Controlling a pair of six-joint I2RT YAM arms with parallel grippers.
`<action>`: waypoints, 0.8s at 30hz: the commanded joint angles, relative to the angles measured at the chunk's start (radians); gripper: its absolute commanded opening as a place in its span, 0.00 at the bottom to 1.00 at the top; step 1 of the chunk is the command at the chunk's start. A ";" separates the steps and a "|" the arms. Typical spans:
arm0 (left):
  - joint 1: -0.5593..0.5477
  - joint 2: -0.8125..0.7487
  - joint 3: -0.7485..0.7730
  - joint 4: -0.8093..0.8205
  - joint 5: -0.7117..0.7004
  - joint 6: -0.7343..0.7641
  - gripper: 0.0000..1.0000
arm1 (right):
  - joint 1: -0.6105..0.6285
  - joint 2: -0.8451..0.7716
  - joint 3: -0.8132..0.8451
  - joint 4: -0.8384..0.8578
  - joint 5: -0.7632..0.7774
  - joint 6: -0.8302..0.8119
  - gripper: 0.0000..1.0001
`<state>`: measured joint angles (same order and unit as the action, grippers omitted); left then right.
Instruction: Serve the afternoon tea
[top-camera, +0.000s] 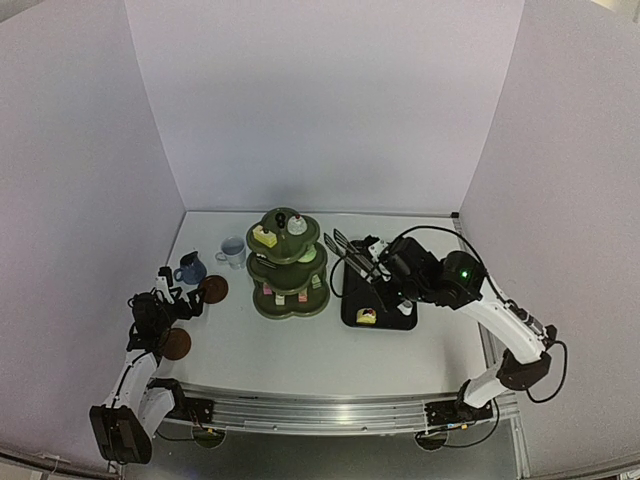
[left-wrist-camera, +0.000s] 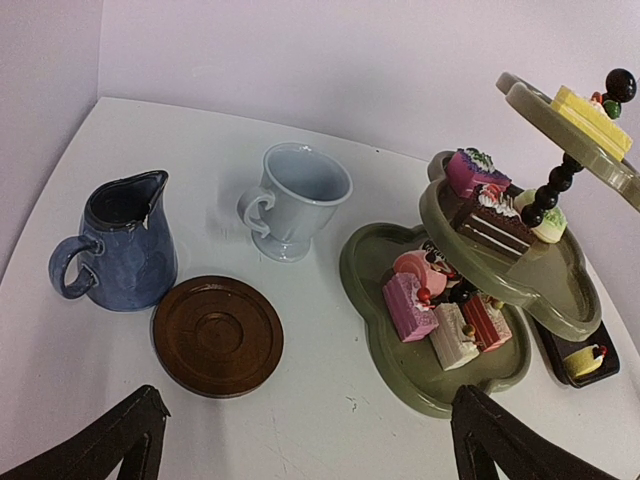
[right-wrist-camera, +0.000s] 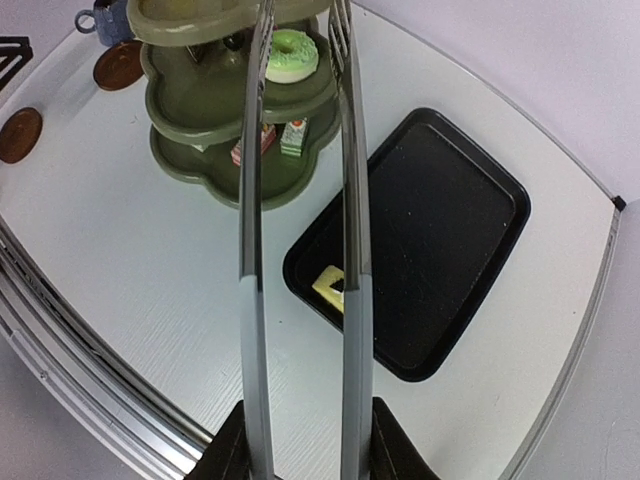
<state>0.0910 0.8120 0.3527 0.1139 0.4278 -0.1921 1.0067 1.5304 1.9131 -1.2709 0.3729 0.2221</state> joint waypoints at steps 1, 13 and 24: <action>0.005 -0.009 0.010 0.023 0.021 -0.006 1.00 | -0.007 -0.086 -0.163 -0.007 -0.007 0.044 0.32; 0.004 -0.010 0.009 0.016 0.033 -0.007 1.00 | -0.236 -0.183 -0.408 -0.005 -0.190 -0.278 0.31; 0.006 -0.022 0.016 -0.015 0.029 0.011 1.00 | -0.473 -0.132 -0.463 -0.028 -0.390 -0.716 0.31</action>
<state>0.0910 0.8101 0.3527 0.1061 0.4503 -0.1914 0.5762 1.4000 1.4809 -1.2912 0.0759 -0.2975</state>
